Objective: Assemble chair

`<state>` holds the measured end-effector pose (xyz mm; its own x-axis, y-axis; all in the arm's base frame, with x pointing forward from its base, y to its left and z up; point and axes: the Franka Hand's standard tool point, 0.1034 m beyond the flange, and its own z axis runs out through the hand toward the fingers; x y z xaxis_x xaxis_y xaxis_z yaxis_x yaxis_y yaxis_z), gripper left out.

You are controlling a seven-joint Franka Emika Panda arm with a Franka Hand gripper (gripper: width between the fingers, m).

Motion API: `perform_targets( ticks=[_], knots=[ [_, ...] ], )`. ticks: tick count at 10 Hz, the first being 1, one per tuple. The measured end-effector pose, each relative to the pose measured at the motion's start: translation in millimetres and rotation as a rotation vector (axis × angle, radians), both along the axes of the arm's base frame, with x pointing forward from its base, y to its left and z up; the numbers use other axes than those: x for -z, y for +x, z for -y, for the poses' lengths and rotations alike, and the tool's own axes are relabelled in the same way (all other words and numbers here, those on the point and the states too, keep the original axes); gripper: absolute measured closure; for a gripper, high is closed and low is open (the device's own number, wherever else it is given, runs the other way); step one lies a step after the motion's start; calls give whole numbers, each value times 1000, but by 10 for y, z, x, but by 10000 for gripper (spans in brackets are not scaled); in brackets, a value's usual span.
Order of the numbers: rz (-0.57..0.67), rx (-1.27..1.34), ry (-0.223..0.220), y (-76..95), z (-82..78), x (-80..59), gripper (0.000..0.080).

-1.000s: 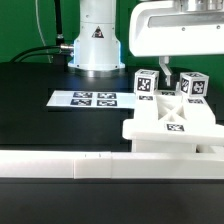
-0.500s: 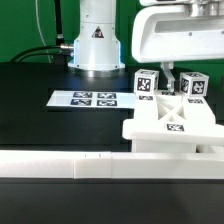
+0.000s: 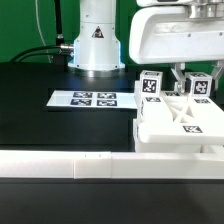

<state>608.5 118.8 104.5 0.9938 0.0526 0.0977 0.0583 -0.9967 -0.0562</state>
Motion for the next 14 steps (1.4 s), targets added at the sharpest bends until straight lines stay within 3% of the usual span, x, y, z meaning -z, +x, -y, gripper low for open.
perform_targets(
  ticks=[3, 6, 12, 14],
  knots=[
    [-5, 85, 8, 7, 33, 1, 533],
    [-16, 405, 32, 21, 52, 3, 533],
    [-18, 821, 41, 59, 295, 0, 530],
    [-17, 846, 41, 64, 321, 1, 530]
  ],
)
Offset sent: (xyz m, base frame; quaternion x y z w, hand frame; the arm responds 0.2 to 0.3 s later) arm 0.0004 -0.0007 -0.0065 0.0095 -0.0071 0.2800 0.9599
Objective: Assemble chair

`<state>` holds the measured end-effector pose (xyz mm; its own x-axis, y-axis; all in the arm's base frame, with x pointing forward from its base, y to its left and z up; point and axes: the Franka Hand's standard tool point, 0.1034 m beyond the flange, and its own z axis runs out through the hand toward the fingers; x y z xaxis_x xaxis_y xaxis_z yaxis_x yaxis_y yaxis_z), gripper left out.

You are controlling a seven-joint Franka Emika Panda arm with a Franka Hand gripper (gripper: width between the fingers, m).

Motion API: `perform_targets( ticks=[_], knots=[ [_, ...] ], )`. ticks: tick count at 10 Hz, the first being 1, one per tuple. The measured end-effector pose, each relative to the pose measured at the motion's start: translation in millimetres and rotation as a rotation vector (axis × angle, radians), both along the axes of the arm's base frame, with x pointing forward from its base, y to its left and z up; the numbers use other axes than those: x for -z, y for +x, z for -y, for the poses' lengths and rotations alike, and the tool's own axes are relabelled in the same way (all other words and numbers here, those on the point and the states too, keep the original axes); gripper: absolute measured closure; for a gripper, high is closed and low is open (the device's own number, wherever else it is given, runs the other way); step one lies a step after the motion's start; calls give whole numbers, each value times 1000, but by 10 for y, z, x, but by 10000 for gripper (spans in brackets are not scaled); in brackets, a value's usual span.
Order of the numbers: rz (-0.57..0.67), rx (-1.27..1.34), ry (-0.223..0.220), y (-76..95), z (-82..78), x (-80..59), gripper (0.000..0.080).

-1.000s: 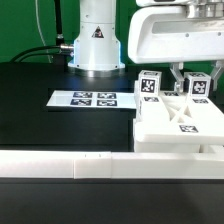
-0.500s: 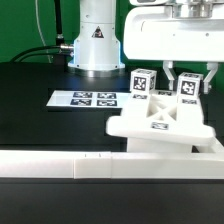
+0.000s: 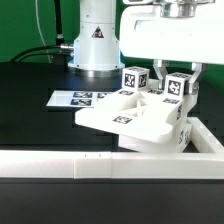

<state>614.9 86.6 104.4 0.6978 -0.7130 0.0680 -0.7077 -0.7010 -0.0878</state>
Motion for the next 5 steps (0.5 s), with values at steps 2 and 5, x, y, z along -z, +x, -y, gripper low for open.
perform_targets(
  ticks=[2, 5],
  knots=[
    [14, -26, 8, 1, 19, -109, 250],
    [24, -26, 37, -19, -28, -420, 155]
  ],
)
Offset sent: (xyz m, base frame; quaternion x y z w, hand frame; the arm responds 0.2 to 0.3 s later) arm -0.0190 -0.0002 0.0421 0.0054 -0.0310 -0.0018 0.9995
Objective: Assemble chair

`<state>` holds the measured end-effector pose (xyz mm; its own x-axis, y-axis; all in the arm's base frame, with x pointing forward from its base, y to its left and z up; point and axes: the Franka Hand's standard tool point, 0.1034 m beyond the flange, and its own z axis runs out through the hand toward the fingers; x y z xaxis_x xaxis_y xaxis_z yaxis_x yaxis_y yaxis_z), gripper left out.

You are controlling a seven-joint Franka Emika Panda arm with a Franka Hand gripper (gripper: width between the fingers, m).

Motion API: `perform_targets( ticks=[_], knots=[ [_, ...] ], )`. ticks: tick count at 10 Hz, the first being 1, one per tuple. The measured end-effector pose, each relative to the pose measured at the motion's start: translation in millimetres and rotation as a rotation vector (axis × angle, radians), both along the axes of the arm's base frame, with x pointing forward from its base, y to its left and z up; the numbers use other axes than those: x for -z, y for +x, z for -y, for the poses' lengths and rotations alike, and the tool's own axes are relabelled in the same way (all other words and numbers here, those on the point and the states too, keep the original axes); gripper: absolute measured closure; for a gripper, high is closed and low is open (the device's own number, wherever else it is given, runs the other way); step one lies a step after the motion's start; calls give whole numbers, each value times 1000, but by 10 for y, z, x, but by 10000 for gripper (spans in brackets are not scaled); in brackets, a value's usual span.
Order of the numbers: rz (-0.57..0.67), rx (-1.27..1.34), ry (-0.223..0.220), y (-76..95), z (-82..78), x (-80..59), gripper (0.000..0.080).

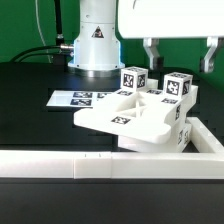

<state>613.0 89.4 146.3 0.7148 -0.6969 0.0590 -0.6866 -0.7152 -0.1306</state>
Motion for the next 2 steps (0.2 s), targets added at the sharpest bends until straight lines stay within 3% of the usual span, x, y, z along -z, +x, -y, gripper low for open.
perform_targets(
  ticks=[2],
  knots=[
    [-1, 0, -3, -1, 6, 44, 151]
  ],
)
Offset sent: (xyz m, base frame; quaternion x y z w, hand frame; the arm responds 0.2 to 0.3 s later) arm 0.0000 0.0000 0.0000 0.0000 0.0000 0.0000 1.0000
